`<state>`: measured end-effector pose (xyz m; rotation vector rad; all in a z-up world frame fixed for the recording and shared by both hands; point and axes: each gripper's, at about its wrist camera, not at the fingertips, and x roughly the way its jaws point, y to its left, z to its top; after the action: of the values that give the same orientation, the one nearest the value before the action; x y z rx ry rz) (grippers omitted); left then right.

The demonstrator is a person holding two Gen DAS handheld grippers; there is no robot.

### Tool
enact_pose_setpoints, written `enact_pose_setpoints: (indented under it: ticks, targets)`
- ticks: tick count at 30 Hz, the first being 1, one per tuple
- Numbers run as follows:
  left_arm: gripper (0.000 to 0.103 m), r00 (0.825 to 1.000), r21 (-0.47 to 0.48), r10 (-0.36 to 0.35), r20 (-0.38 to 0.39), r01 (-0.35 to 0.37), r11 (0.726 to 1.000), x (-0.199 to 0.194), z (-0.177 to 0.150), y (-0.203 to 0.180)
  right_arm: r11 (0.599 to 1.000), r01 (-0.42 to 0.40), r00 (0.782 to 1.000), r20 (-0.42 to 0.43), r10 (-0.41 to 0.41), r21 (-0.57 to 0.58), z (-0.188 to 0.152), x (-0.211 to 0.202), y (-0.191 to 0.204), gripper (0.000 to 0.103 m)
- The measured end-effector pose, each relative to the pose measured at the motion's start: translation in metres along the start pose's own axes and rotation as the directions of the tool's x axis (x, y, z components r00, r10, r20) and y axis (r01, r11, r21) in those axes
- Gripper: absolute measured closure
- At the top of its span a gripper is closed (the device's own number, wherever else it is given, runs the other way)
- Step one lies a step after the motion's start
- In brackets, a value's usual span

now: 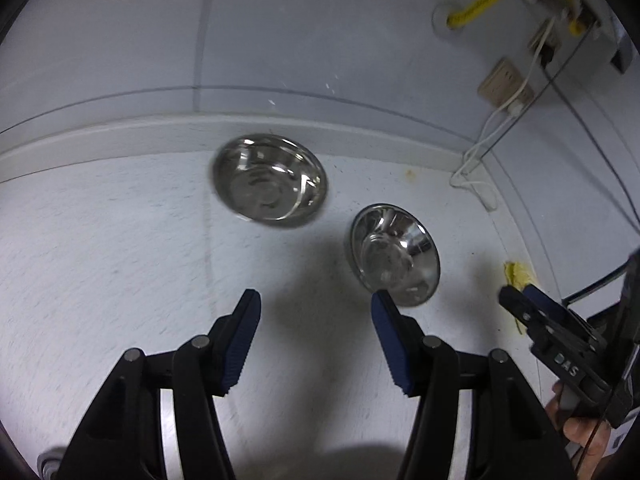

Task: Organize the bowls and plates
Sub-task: 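Move both open grippers toward the medium stainless bowl, then close both grippers on the medium bowl's rim and lift it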

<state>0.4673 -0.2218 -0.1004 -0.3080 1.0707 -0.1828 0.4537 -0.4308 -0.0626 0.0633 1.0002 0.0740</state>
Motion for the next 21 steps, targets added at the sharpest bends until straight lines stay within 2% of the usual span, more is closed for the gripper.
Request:
enact_pose_setpoints:
  ticks: [6, 14, 15, 17, 18, 21]
  targets:
    - [0.047, 0.997, -0.031, -0.019, -0.073, 0.016, 0.999, 0.063, 0.012, -0.013, 0.998, -0.025, 0.995, -0.100, 0.030, 0.059, 0.020, 0.073, -0.011, 0.047]
    - [0.050, 0.993, -0.092, -0.032, -0.109, 0.022, 0.996, 0.111, 0.020, -0.012, 0.999, -0.010, 0.986, -0.168, 0.016, 0.037, 0.030, 0.123, -0.011, 0.049]
    - [0.050, 0.993, -0.102, -0.038, -0.114, 0.026, 0.994, 0.115, 0.020, -0.011, 0.999, -0.007, 0.985, -0.174, 0.013, 0.032, 0.031, 0.125, -0.010, 0.055]
    - [0.062, 0.991, -0.113, -0.047, -0.129, 0.032, 0.993, 0.124, 0.020, -0.009, 1.000, -0.017, 0.980, -0.198, 0.021, 0.023, 0.032, 0.133, -0.010, 0.065]
    - [0.064, 0.989, -0.116, -0.052, -0.138, 0.036, 0.993, 0.128, 0.020, -0.009, 0.999, -0.025, 0.977, -0.211, 0.030, 0.026, 0.031, 0.136, -0.010, 0.068]
    - [0.075, 0.982, -0.135, -0.085, -0.167, 0.063, 0.989, 0.139, 0.019, -0.005, 0.999, -0.027, 0.970, -0.241, 0.031, 0.020, 0.026, 0.146, -0.009, 0.087]
